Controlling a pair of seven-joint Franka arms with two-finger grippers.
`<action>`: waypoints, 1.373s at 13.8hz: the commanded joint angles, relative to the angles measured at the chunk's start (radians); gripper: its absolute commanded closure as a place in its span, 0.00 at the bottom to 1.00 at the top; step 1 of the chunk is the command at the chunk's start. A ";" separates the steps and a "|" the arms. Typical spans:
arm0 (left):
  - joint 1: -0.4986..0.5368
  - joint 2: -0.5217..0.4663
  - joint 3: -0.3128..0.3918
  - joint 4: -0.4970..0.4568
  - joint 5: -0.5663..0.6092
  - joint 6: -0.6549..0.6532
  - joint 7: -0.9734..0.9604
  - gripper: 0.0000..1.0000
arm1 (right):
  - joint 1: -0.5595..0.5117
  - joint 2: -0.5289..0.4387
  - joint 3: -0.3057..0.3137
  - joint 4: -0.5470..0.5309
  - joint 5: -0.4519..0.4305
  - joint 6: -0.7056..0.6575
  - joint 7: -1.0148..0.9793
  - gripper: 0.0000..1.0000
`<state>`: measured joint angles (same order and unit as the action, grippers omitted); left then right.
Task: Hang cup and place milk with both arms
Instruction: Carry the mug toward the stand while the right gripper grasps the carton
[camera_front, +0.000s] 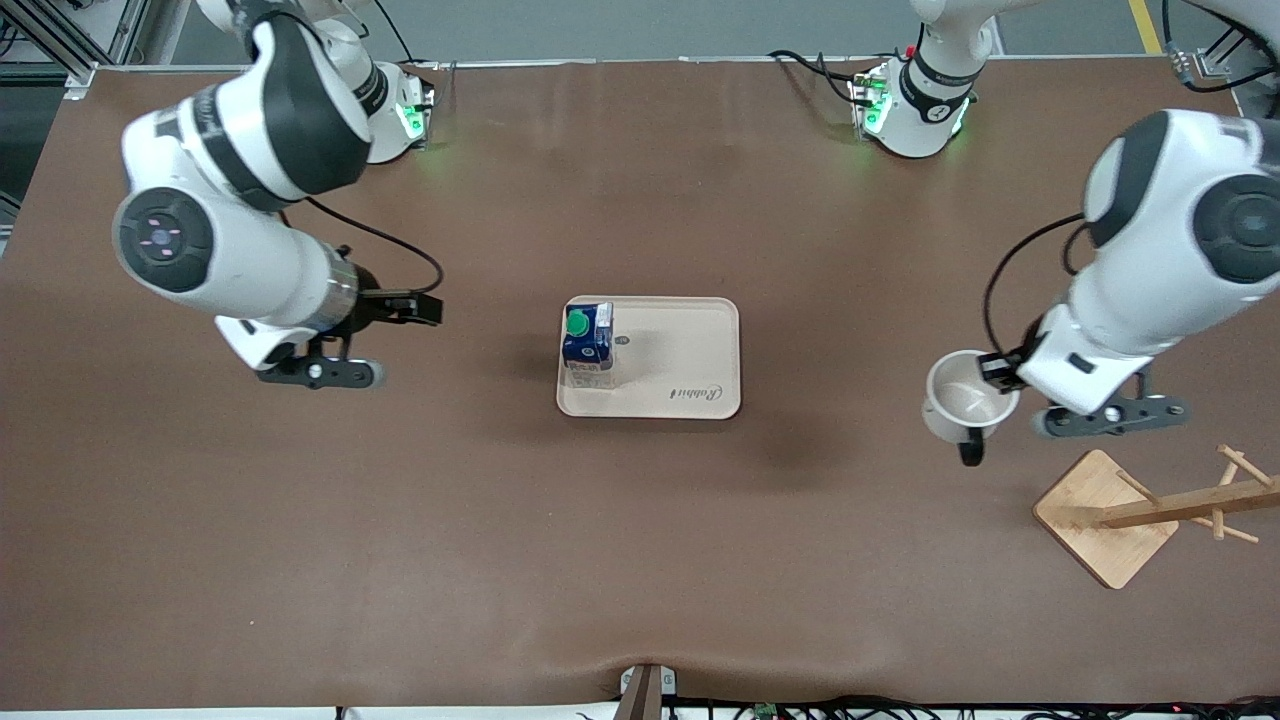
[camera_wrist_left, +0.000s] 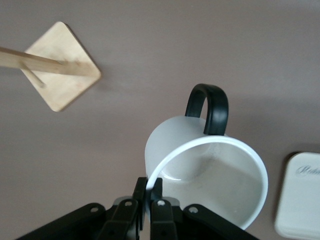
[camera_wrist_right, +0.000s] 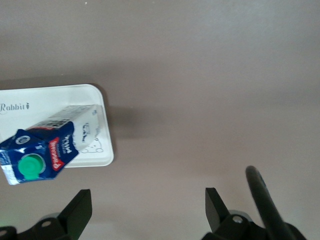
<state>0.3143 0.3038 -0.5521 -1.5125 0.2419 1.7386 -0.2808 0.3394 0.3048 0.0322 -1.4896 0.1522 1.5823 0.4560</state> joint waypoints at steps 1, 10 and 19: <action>0.081 -0.051 -0.006 0.000 -0.003 -0.047 0.190 1.00 | 0.078 0.043 -0.006 0.002 0.044 0.072 0.117 0.00; 0.290 -0.016 -0.005 0.067 -0.006 -0.024 0.459 1.00 | 0.288 0.169 -0.009 -0.017 0.053 0.318 0.375 0.00; 0.362 0.046 -0.005 0.097 -0.076 0.053 0.522 1.00 | 0.316 0.206 -0.009 -0.067 -0.060 0.441 0.379 0.00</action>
<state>0.6737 0.3355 -0.5468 -1.4543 0.1856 1.7965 0.2317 0.6417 0.5106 0.0310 -1.5547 0.1126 2.0094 0.8171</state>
